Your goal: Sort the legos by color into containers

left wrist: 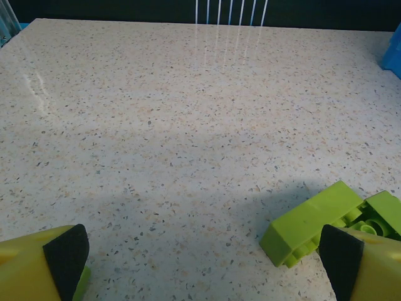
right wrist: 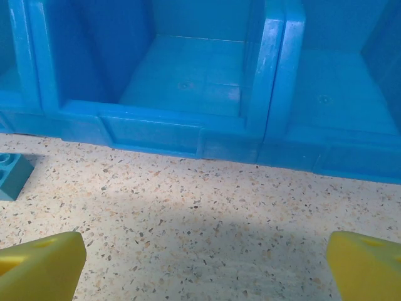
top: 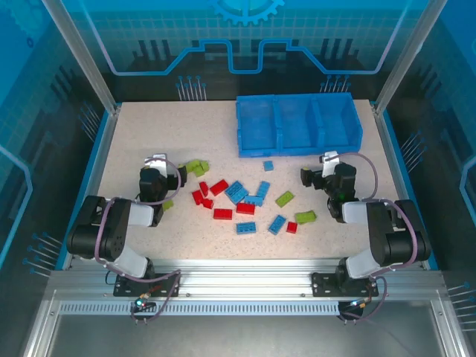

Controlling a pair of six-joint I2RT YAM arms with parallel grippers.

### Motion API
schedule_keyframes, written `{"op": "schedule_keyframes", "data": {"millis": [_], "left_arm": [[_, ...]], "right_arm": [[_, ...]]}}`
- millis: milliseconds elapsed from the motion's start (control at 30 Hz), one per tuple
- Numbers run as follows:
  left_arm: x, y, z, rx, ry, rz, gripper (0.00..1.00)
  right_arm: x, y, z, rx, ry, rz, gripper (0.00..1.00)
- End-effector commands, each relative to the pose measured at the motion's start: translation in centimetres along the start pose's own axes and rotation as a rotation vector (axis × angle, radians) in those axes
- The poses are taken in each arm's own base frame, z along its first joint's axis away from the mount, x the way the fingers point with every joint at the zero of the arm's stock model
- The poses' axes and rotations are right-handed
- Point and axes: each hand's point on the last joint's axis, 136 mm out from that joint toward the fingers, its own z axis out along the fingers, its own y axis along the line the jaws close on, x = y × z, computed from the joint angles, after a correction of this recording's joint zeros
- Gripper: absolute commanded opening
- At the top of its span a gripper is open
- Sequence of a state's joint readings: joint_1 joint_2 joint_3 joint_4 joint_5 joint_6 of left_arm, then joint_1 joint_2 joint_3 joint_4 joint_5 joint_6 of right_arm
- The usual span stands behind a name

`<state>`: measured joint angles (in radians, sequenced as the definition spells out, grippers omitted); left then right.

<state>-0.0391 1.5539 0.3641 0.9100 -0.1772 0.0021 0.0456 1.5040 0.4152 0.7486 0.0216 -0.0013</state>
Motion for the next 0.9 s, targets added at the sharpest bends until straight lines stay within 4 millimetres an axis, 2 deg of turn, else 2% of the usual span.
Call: {"op": "schedule_keyframes", "data": {"millis": [0,733,800,867], "left_arm": [[-1.0,-0.2,0.2,0.018,-0.023,-0.002,0.99],[-1.1,-0.2,0.3,0.023,-0.020,-0.005,0.99],[-1.1,0.1,0.3,0.027,-0.016,-0.022,0.99],[-1.3,0.7,0.2,-0.003,-0.014,-0.037,0.99]], "right_arm": [[-0.8,0.0,0.2,0.005,-0.017,-0.015,1.00],[-0.9,0.0,0.2,0.001,-0.018,-0.009,1.00],[-1.4,0.1,0.3,-0.016,-0.003,-0.007,0.98],[-2.9,-0.2,0.4,-0.018,0.054,0.011,0.97]]}}
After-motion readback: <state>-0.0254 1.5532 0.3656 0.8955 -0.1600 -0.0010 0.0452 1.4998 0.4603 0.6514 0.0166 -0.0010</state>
